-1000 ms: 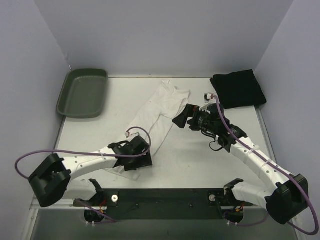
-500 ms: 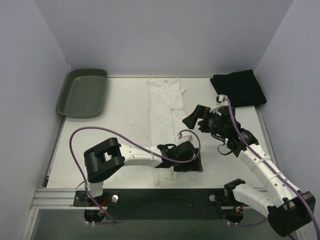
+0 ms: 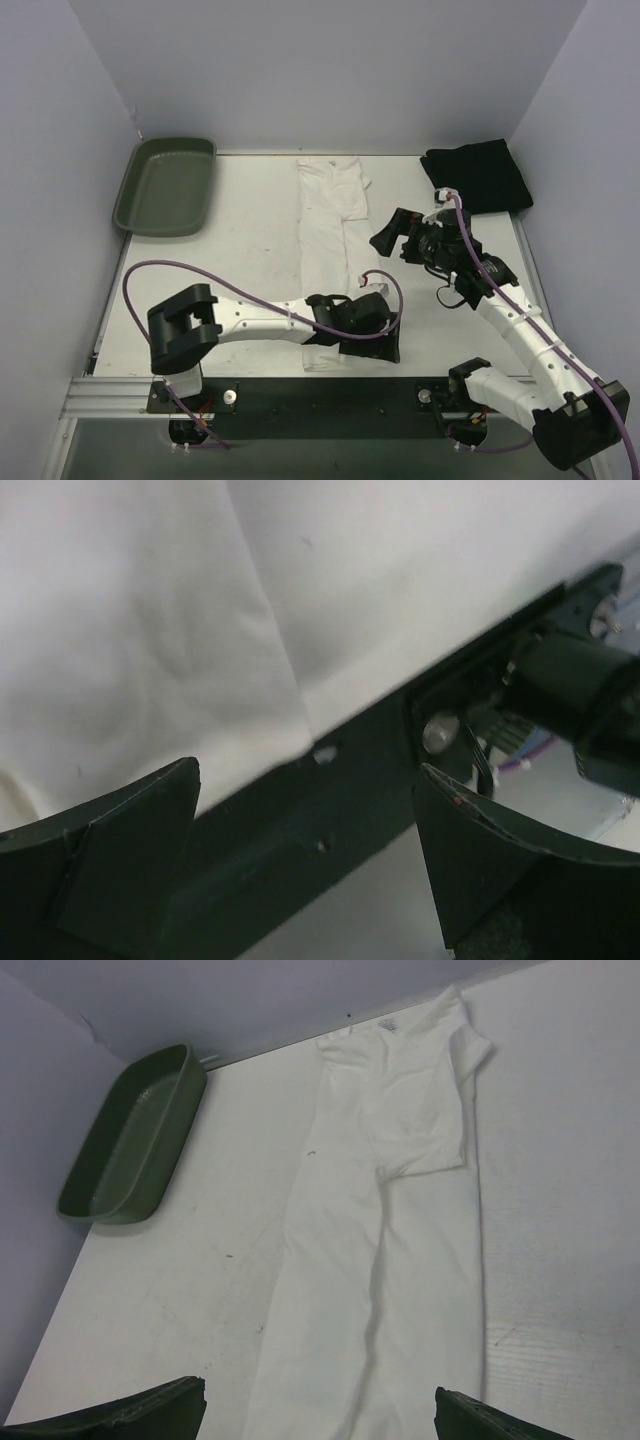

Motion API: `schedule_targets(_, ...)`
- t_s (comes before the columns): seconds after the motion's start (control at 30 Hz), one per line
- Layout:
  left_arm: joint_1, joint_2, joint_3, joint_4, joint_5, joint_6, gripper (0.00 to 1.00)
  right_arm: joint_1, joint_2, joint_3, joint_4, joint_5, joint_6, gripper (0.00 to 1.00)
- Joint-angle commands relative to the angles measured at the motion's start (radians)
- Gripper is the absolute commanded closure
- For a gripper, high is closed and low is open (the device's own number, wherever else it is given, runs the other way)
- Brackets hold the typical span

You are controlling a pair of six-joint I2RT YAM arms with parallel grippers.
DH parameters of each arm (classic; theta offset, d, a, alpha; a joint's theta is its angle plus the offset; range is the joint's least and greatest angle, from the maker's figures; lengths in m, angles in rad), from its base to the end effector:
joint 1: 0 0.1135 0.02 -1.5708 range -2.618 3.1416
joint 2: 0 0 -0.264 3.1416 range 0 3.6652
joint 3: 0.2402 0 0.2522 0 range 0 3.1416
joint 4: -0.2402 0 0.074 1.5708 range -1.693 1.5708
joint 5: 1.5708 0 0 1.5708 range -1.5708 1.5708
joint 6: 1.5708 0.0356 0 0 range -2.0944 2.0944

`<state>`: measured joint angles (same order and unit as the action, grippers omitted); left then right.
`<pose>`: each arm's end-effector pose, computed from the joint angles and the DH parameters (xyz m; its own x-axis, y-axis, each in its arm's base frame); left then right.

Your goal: Fold and stack the t-shirts

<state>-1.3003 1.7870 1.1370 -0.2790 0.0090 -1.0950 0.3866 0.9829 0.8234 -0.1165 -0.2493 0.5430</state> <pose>0.0995 -0.3601 0.1831 -0.9559 0.1207 -0.2678 0.2518 0.8062 -0.5355 0.2091 0.0946 0.3239 -0.5185 0.3296 -0.7890 -0.3706 0.7449 0.5547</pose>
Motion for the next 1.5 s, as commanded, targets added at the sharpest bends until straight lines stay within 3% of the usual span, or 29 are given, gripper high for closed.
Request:
schedule_targets(0.0,-0.02,-0.24,0.116,-0.15,-0.043,0.063,0.03,-0.008,0.051,0.046,0.02,0.03,-0.018,0.0)
schedule_targets(0.23,-0.01,-0.509,0.103,-0.313,-0.168,0.084,0.03,0.009,0.125,0.026,0.006,0.015,0.008,0.0)
schedule_targets(0.33,0.035,-0.638,0.045,-0.382,-0.256,0.081,0.03,0.081,0.16,0.029,-0.005,0.015,0.031,0.04)
schedule_targets(0.4,0.128,-0.723,0.004,-0.397,-0.244,0.086,0.03,0.17,0.203,0.062,-0.041,0.03,0.047,0.06)
schedule_targets(0.57,0.304,-0.851,-0.095,-0.442,-0.162,0.127,0.03,0.345,0.333,0.147,-0.184,0.111,0.133,0.28)
schedule_targets(0.73,0.423,-0.914,-0.154,-0.451,-0.112,0.161,0.03,0.555,0.416,0.198,-0.299,0.274,0.202,0.46)
schedule_targets(0.93,0.492,-0.962,-0.224,-0.428,-0.041,0.179,0.02,0.693,0.534,0.272,-0.373,0.34,0.259,0.48)
schedule_targets(1.27,0.585,-1.008,-0.29,-0.407,0.054,0.216,0.03,0.805,0.718,0.345,-0.425,0.395,0.325,0.6)
schedule_targets(1.47,0.633,-1.031,-0.302,-0.414,0.1,0.241,0.02,0.825,0.777,0.388,-0.468,0.424,0.328,0.62)
